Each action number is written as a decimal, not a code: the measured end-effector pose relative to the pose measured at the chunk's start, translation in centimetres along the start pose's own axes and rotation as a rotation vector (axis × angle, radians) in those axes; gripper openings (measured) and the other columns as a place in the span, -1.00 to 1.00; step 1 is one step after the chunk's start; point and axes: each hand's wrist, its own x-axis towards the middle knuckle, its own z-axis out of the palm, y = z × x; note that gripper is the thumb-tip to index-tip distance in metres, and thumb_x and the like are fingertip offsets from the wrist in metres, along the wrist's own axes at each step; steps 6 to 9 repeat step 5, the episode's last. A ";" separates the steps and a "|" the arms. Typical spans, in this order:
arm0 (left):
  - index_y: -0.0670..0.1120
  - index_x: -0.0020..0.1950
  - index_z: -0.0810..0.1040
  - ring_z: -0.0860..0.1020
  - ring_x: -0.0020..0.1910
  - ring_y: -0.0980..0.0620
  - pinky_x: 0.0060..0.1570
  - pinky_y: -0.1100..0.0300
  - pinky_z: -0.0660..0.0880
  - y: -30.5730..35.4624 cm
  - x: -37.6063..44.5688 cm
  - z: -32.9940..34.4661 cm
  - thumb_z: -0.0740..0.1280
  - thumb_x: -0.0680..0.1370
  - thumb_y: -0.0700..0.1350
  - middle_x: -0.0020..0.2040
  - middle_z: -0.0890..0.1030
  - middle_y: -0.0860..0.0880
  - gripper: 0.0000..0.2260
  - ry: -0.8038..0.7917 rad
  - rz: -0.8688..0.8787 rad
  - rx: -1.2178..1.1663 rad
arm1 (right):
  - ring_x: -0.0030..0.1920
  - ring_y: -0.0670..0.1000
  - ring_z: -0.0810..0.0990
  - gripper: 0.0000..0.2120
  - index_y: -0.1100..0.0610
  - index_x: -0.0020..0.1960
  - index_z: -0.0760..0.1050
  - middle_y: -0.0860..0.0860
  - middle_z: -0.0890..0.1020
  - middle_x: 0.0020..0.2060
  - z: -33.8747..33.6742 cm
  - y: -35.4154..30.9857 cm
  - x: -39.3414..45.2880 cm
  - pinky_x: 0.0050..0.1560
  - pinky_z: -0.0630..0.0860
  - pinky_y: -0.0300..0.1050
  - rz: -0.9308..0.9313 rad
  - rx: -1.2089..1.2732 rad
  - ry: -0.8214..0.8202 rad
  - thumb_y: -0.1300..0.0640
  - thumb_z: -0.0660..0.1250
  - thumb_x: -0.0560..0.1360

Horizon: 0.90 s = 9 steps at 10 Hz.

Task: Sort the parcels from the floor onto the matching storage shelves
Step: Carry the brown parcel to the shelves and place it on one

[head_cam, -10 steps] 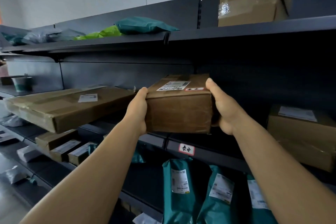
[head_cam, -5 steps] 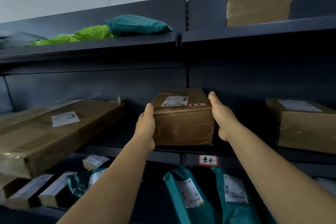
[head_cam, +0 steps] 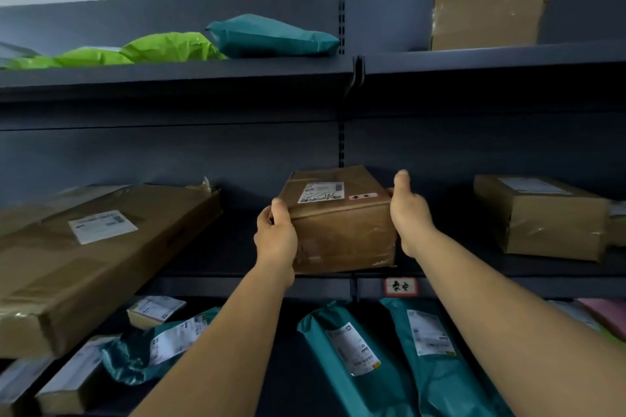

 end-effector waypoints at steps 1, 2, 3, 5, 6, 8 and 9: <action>0.12 0.62 0.18 0.45 0.40 -0.23 0.39 -0.19 0.45 -0.4 0.1 0.1 0.05 0.61 0.37 0.54 0.35 -0.14 -0.37 0.000 0.034 0.057 | -0.14 0.06 0.48 -0.48 0.15 -0.17 0.38 0.06 0.50 -0.18 -0.3 0.0 -0.1 0.00 0.42 -0.03 -0.046 -0.064 0.060 -0.24 -0.07 0.61; 0.06 0.62 0.20 0.48 0.40 -0.29 0.38 -0.23 0.46 -0.6 -0.2 0.4 0.07 0.58 0.40 0.51 0.38 -0.20 -0.30 0.008 0.053 0.092 | -0.06 0.08 0.46 -0.44 0.21 0.15 0.47 0.06 0.48 -0.15 -1.1 0.7 -0.1 -0.02 0.37 -0.04 -0.039 -0.129 0.064 -0.21 -0.08 0.63; -0.02 0.65 0.16 0.43 0.44 -0.24 0.44 -0.14 0.40 -0.4 -1.5 0.5 0.10 0.62 0.34 0.55 0.36 -0.18 -0.30 0.042 0.062 0.100 | 0.10 0.13 0.51 -0.37 0.22 0.31 0.44 0.10 0.57 0.11 -2.1 1.0 -0.5 0.09 0.40 0.00 0.021 -0.124 0.009 -0.25 -0.08 0.61; -0.07 0.69 0.06 0.30 0.56 -0.22 0.48 -0.08 0.29 -0.3 -4.7 0.8 0.11 0.65 0.27 0.64 0.23 -0.15 -0.29 0.113 0.091 0.184 | 0.38 0.16 0.38 -0.36 0.13 0.46 0.32 0.11 0.41 0.42 -5.0 0.0 -2.1 0.35 0.32 0.10 -0.006 -0.105 -0.086 -0.27 -0.08 0.60; -0.07 0.69 0.06 0.30 0.56 -0.22 0.48 -0.08 0.29 -0.3 -4.7 0.8 0.11 0.65 0.27 0.64 0.23 -0.15 -0.29 0.113 0.091 0.184 | 0.38 0.16 0.38 -0.36 0.13 0.46 0.32 0.11 0.41 0.42 -5.0 0.0 -2.1 0.35 0.32 0.10 -0.006 -0.105 -0.086 -0.27 -0.08 0.60; -0.07 0.69 0.06 0.30 0.56 -0.22 0.48 -0.08 0.29 -0.3 -4.7 0.8 0.11 0.65 0.27 0.64 0.23 -0.15 -0.29 0.113 0.091 0.184 | 0.38 0.16 0.38 -0.36 0.13 0.46 0.32 0.11 0.41 0.42 -5.0 0.0 -2.1 0.35 0.32 0.10 -0.006 -0.105 -0.086 -0.27 -0.08 0.60; -0.07 0.69 0.06 0.30 0.56 -0.22 0.48 -0.08 0.29 -0.3 -4.7 0.8 0.11 0.65 0.27 0.64 0.23 -0.15 -0.29 0.113 0.091 0.184 | 0.38 0.16 0.38 -0.36 0.13 0.46 0.32 0.11 0.41 0.42 -5.0 0.0 -2.1 0.35 0.32 0.10 -0.006 -0.105 -0.086 -0.27 -0.08 0.60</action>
